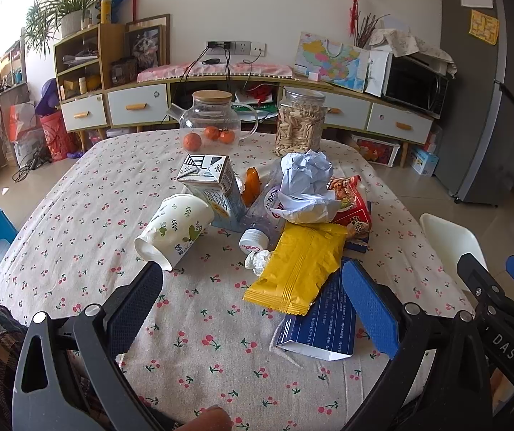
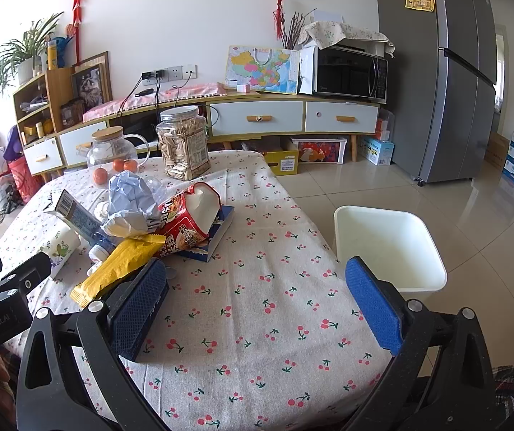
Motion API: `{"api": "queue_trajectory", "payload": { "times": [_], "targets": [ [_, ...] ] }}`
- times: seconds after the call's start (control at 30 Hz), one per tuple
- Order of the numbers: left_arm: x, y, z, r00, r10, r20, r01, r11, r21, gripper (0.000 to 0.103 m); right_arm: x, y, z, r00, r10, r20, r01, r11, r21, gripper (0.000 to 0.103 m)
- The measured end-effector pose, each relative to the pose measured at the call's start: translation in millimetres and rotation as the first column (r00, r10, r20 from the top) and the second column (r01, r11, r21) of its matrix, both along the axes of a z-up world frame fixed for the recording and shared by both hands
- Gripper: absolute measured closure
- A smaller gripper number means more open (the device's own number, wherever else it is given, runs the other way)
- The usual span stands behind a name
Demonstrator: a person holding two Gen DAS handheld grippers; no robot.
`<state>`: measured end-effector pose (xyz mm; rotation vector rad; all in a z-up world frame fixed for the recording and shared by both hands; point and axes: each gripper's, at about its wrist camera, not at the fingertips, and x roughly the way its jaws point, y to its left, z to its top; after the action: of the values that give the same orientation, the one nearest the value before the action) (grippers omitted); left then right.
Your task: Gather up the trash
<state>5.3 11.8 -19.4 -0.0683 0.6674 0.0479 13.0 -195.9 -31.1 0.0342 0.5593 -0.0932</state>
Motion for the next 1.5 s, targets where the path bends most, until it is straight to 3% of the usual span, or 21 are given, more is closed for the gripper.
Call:
{"api": "queue_trajectory", "payload": {
  "times": [0.4,0.5,0.63,0.77,1.03,1.27,1.5],
  "targets": [
    [4,-1,-1,1.000,0.006,-0.023,-0.006,1.000,-0.002,0.006,0,0,-6,1.000,0.000,-0.019,0.000,1.000,0.003,0.007],
    [8,1,-6,0.999,0.012,-0.053,-0.012,1.000,-0.004,0.006,3,-2,-16,0.997,-0.016,-0.079,0.017,1.000,0.014,0.007],
    [21,10,-28,0.987,0.015,-0.160,-0.022,0.999,-0.042,0.006,18,-14,-22,0.978,-0.037,-0.205,0.048,0.998,0.050,0.007],
    [32,9,-45,0.973,-0.013,-0.230,0.002,0.999,-0.050,0.006,20,-25,-29,0.966,-0.047,-0.253,0.075,0.992,0.100,0.007],
    [59,-30,-37,0.968,-0.123,-0.220,0.139,0.989,0.058,0.006,27,-51,-31,0.948,-0.065,-0.312,0.137,0.967,0.215,0.007],
    [115,-50,-13,0.971,-0.149,-0.186,0.160,0.986,0.048,0.006,33,-66,-31,0.941,-0.081,-0.327,0.176,0.946,0.274,0.007],
    [168,-69,-12,0.965,-0.172,-0.199,0.185,0.981,0.051,0.006,41,-73,-37,0.932,-0.080,-0.355,0.193,0.936,0.296,0.007]
  ]
}}
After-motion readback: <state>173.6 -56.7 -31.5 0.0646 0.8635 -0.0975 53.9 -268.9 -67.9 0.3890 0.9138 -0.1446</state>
